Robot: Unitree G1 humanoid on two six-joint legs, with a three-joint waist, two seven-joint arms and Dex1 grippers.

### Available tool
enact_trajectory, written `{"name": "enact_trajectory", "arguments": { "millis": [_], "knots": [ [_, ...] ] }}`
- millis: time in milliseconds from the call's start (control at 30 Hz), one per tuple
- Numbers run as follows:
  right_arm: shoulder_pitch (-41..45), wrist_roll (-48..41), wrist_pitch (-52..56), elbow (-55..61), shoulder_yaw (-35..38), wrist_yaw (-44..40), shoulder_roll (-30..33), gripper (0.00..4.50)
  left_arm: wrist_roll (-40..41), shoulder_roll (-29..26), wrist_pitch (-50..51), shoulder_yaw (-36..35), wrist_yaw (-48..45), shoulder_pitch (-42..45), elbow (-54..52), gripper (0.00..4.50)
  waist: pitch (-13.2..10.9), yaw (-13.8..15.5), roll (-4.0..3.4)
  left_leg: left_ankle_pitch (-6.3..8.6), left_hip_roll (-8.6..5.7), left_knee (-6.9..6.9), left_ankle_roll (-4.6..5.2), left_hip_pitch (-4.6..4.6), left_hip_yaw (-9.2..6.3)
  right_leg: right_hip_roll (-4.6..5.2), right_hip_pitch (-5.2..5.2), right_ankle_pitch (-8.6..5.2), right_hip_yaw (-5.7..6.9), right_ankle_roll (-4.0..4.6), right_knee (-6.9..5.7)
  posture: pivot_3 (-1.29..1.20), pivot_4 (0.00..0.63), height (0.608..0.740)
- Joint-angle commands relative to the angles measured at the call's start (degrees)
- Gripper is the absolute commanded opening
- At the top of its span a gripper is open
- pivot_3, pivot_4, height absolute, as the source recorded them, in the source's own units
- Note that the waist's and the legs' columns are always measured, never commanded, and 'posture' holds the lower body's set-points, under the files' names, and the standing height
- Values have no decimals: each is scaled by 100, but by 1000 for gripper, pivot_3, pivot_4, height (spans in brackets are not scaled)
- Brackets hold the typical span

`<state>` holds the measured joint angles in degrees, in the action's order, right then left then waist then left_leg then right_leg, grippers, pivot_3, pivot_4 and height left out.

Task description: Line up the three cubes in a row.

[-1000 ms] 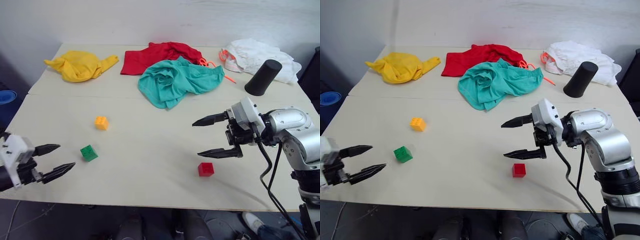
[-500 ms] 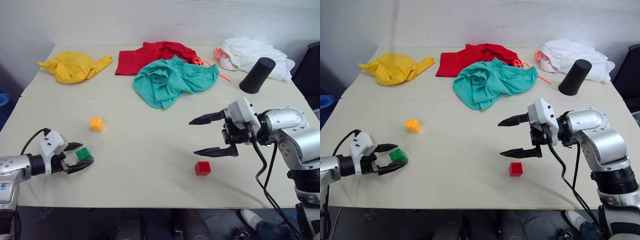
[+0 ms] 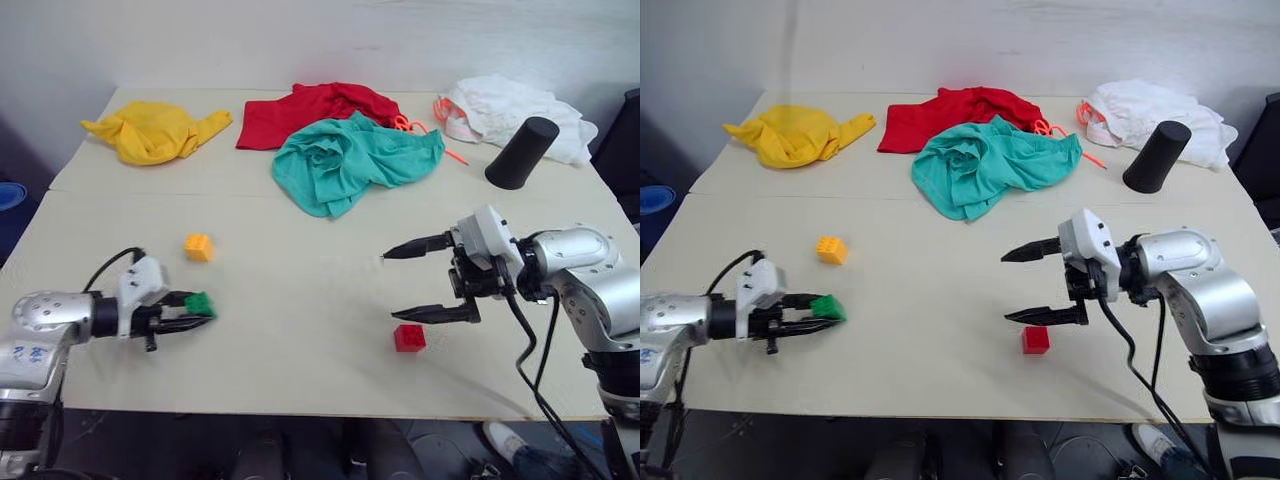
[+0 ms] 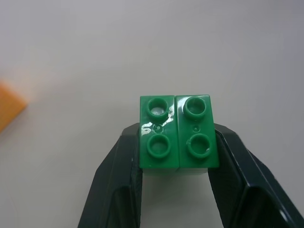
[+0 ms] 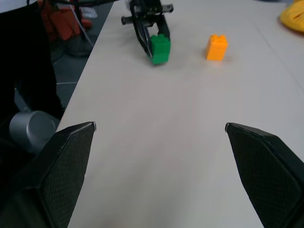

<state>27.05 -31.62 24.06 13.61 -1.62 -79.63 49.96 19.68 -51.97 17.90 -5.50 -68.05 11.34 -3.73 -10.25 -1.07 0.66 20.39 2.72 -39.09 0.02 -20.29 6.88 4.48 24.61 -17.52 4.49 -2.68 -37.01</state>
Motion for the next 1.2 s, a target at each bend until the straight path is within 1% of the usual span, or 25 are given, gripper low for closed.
{"name": "enact_trajectory", "arguments": {
  "millis": [33, 67, 167, 300, 367, 433, 467, 633, 767, 833, 900, 1033, 1100, 1167, 1200],
  "knots": [
    [-271, 125, -294, 101, 227, -196, 304, 4500, -98, 188, 120, 834, -278, 562, -678, 1492, 0, 57, 0, 0, -2, 0, 1, 1, 1, 0, -2, 1, -1, -1, 1, 0, 150, 740],
    [-331, 149, -335, 84, 246, -184, 343, 4500, -163, 244, 137, 1036, -313, 708, -730, 1492, 0, 73, 0, 0, -3, -1, 1, 2, 4, -2, -2, 2, -3, -4, 2, 0, 150, 740],
    [-609, 138, -306, 152, 412, 6, 398, 4500, -558, 733, 103, 1800, -246, 1287, -596, 1492, 0, 92, 0, -2, -3, -3, 0, 5, 13, -12, -1, 2, -8, -4, -1, 0, 150, 740],
    [-897, 104, -296, 337, 549, 143, 468, 4500, -891, 1153, 54, 2271, -132, 1592, -398, 1492, 0, 77, 1, -5, 6, -6, -5, 7, 20, -29, 2, 2, -16, -4, -3, 0, 150, 740],
    [-1147, 65, -248, 496, 705, 249, 521, 4500, -1113, 1459, 64, 2525, 68, 1724, -255, 1492, 0, 104, 0, -6, 7, -6, -8, 8, 18, -30, 1, 2, -15, -4, -3, 0, 150, 740],
    [-1371, 26, -175, 629, 874, 386, 549, 4500, -1245, 1688, 54, 2637, 232, 1793, -147, 1492, -1, 119, 1, -7, 5, -10, -6, 8, 14, -28, -2, 2, -14, -4, -4, 0, 150, 740],
    [-1460, 13, -159, 693, 924, 418, 561, 4500, -1255, 1718, 62, 2619, 252, 1790, -136, 1492, -1, 125, 1, -7, 3, -12, -5, 4, 12, -27, -2, 3, -14, -6, -2, 0, 150, 740],
    [-1690, -9, -113, 864, 1025, 505, 571, 4500, -1317, 1776, 100, 2601, 302, 1819, -89, 1492, 0, 120, 1, -8, 2, -12, -2, 7, 8, -24, -5, 4, -13, -8, -2, 0, 150, 740],
    [-1672, 16, -114, 831, 997, 583, 533, 4500, -1281, 1800, 203, 2629, 237, 1824, -85, 1492, 0, 117, 1, -11, 0, -13, 0, 10, 8, -22, -8, 4, -13, -8, -5, 0, 150, 740],
    [-1612, 11, -97, 800, 965, 625, 512, 4500, -1264, 1796, 240, 2642, 197, 1804, -106, 2211, 0, 117, 1, -11, 0, -13, -1, 10, 7, -22, -8, 4, -13, -8, -5, 0, 150, 740],
    [-1580, 13, -100, 781, 936, 640, 501, 4500, -1222, 1787, 323, 2611, 177, 1777, -136, 2714, -1, 118, 1, -11, -1, -14, 0, 8, 7, -22, -8, 4, -13, -8, -5, 0, 150, 740],
    [-1479, 30, -125, 702, 857, 635, 481, 4500, -1113, 1704, 557, 2421, 216, 1693, -282, 3903, -1, 103, 1, -11, 1, -14, 0, 8, 6, -23, -7, 4, -12, -8, -4, 0, 150, 740],
    [-1359, 51, -169, 612, 766, 588, 455, 4500, -899, 1488, 836, 2031, 260, 1547, -512, 4484, -1, 84, 2, -11, 1, -14, -1, 8, 6, -23, -7, 4, -12, -8, -5, 0, 150, 740],
    [-1239, 44, -182, 533, 698, 555, 430, 4500, -650, 1250, 1116, 1603, 300, 1363, -771, 4484, -1, 70, 2, -12, 7, -13, -2, 8, 7, -26, -5, 4, -14, -8, -5, 0, 150, 740],
    [-1156, 28, -178, 493, 658, 538, 410, 4500, -448, 1065, 1296, 1242, 303, 1167, -946, 4484, -2, 66, 3, -13, 9, -13, -5, 8, 4, -26, -5, 4, -13, -7, -6, 0, 150, 740]
  ]
}}
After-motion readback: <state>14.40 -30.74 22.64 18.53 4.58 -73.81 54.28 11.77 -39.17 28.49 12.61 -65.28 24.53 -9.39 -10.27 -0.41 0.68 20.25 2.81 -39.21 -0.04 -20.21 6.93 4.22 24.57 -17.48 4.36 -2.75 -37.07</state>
